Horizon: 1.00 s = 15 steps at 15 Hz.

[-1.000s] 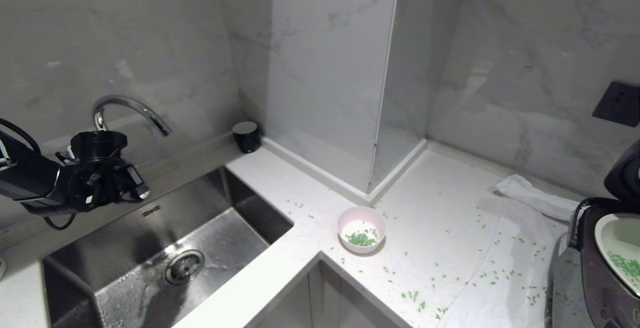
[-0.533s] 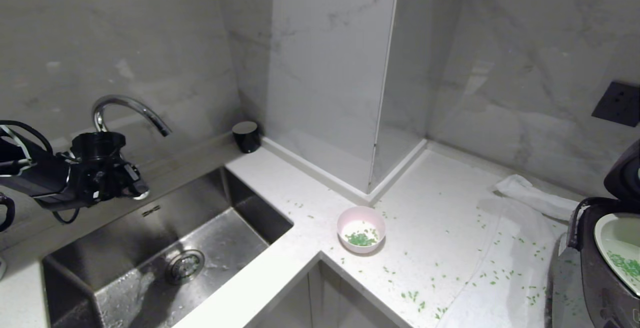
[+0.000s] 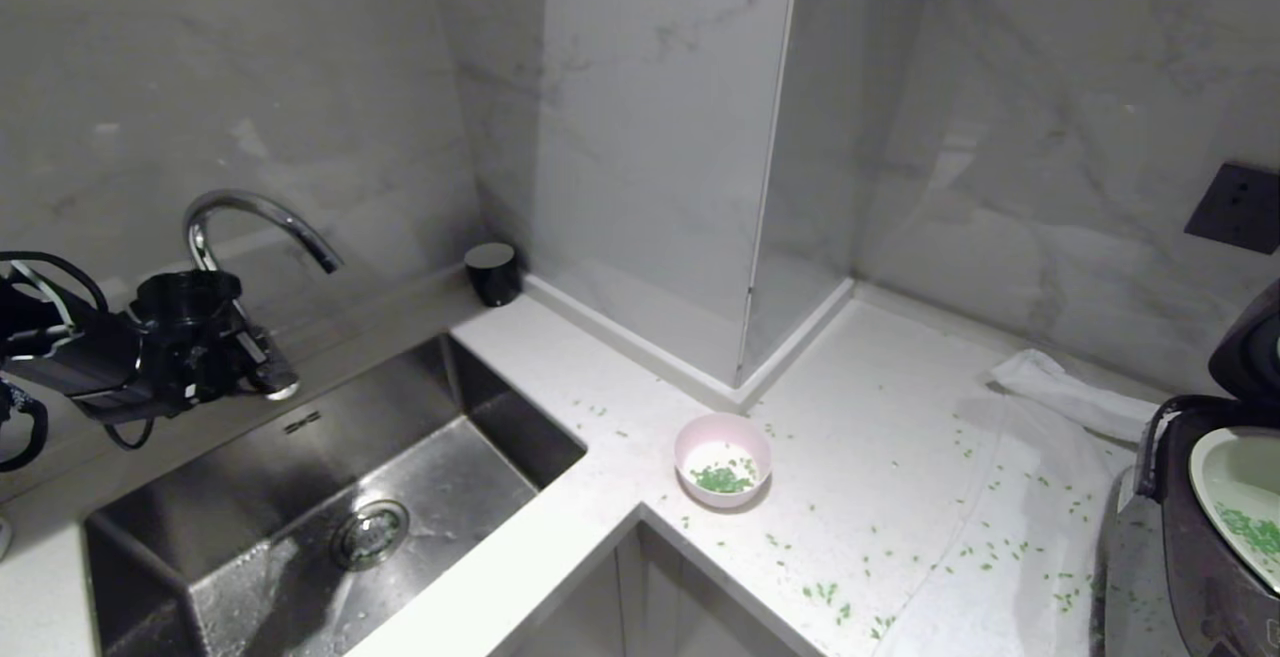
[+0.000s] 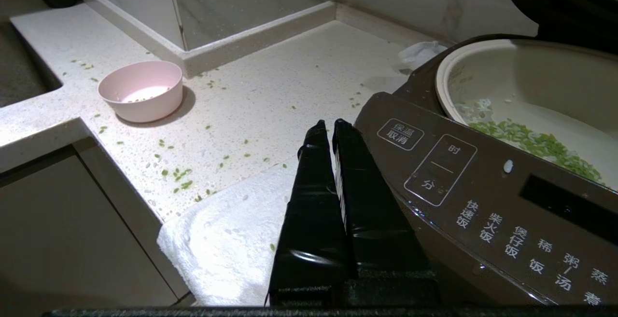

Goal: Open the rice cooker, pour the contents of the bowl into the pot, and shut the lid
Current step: Turn on the tap

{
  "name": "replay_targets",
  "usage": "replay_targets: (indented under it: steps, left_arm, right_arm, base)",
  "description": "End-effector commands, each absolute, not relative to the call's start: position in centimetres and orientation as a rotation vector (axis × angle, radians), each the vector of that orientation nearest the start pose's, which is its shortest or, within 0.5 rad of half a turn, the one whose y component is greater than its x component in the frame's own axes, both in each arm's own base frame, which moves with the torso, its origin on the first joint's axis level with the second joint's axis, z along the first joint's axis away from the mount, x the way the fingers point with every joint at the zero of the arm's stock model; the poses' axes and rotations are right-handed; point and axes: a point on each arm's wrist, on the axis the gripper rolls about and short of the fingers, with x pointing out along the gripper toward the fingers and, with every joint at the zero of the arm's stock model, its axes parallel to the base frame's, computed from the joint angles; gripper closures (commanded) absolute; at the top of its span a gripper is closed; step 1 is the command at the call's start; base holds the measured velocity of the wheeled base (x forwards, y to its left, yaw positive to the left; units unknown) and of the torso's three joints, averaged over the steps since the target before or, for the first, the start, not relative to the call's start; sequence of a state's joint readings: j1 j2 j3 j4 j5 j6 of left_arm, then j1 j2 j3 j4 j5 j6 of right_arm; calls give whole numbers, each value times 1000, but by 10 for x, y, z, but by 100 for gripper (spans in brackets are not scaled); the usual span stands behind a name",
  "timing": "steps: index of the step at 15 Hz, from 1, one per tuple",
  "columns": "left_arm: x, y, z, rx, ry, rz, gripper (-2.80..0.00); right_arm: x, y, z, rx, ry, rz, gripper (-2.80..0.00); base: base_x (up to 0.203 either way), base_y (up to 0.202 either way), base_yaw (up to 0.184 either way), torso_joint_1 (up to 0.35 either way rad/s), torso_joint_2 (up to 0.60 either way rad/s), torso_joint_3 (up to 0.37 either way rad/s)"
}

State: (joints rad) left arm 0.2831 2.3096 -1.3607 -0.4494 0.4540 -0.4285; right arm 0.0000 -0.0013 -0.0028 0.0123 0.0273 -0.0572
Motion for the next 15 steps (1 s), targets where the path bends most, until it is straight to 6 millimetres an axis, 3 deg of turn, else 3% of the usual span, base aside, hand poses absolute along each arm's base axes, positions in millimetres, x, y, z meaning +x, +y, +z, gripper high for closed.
replay_targets:
  steps: [1, 15]
  left_arm:
    - [435, 139, 74, -359, 337, 827, 0]
    - [434, 146, 70, -367, 346, 849, 0]
  right_arm:
    - [-23, 1, 75, -58, 8, 28, 0]
    - [-23, 1, 75, -58, 8, 28, 0]
  base:
    - [0, 0, 0, 0, 0, 0]
    - [0, 0, 0, 0, 0, 0]
